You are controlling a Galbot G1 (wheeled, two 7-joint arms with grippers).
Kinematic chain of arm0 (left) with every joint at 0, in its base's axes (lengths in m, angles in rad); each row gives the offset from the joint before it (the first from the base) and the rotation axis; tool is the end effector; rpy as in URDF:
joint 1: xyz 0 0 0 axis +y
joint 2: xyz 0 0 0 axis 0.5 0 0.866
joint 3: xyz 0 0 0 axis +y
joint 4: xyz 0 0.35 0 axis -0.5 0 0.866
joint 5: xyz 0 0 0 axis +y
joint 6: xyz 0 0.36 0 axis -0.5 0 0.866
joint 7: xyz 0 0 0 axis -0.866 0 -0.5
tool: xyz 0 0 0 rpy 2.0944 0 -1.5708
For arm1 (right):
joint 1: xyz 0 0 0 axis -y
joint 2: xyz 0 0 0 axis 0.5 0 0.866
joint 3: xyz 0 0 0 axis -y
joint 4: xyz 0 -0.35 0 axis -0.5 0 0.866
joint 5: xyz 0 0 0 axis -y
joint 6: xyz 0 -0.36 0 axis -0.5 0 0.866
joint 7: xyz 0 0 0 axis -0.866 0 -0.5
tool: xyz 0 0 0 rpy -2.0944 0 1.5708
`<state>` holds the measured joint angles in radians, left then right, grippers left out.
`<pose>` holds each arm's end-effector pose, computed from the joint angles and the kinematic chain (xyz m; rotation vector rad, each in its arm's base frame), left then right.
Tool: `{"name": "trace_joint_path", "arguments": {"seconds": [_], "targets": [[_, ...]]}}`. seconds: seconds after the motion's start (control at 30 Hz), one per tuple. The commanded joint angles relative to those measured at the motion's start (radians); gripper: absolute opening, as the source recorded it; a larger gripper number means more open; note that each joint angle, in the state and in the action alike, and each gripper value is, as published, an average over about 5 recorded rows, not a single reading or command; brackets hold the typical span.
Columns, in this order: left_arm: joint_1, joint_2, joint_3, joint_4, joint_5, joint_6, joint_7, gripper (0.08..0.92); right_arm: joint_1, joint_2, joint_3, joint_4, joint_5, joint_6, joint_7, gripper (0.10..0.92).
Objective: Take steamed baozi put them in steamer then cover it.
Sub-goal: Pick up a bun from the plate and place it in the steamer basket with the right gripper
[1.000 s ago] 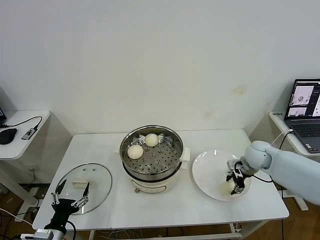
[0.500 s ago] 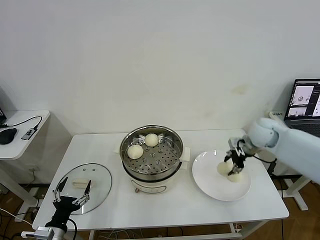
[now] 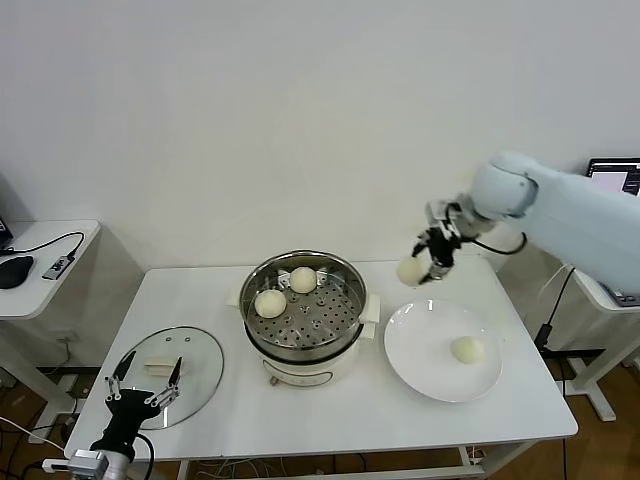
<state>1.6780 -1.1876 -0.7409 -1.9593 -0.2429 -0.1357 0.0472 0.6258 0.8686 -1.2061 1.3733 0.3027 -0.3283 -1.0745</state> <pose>0.1617 0.1465 -0.3302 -0.0547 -3.0631 -0.3013 0.5491 -0.0056 0.0002 1.4184 -1.4809 1.5539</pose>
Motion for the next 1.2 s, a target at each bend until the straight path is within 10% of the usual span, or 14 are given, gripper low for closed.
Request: {"name": "trace_joint_path", "arguments": {"seconds": [0.03,0.53,1.2], "targets": [[0.0,-0.007,-0.002,-0.001,0.0,0.001,0.0,0.823,0.056,0.286,-0.057,-0.025,0.063,0.089,0.023,0.603],[0.007,-0.03,-0.031,-0.012,-0.006,-0.007,-0.007,0.823,-0.056,0.425,-0.131,-0.072,-0.169,0.481,0.04,0.608],[0.017,-0.039,-0.039,-0.021,-0.006,-0.009,-0.011,0.823,-0.112,0.443,-0.14,-0.085,-0.29,0.576,0.034,0.618]]}}
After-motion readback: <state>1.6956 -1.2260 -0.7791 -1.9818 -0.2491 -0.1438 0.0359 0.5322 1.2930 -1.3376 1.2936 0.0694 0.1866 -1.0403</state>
